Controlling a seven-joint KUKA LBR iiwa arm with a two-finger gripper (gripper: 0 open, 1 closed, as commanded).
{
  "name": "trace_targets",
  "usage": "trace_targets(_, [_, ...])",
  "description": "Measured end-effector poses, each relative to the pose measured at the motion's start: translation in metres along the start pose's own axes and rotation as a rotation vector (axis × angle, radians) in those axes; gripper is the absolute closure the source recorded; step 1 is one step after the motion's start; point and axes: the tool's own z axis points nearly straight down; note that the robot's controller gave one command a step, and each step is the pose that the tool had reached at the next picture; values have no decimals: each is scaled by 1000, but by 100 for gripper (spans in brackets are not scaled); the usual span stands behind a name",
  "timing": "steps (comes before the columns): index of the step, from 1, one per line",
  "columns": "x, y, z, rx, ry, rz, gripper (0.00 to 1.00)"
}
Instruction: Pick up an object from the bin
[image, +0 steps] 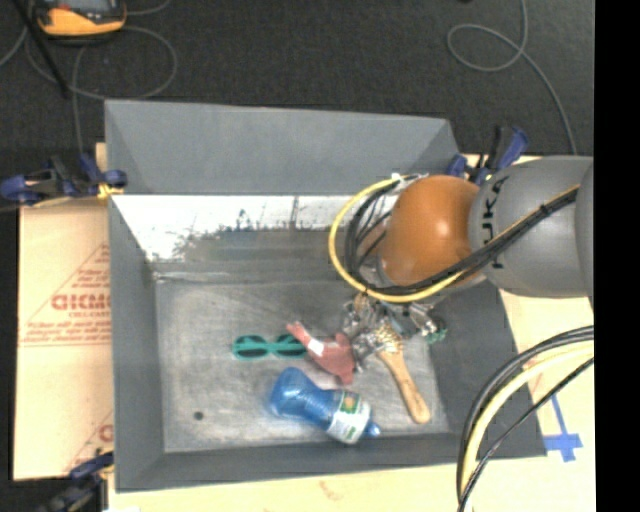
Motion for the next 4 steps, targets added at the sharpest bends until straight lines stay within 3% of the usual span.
trace_targets(1, [-4,0,0,0,5,-34,100])
trace_targets(2, [2,6,-120,-1,1,-9,100])
trace_targets(3, [2,6,-120,-1,1,-8,100])
trace_targets(4, [13,13,-131,-3,7,-59,100])
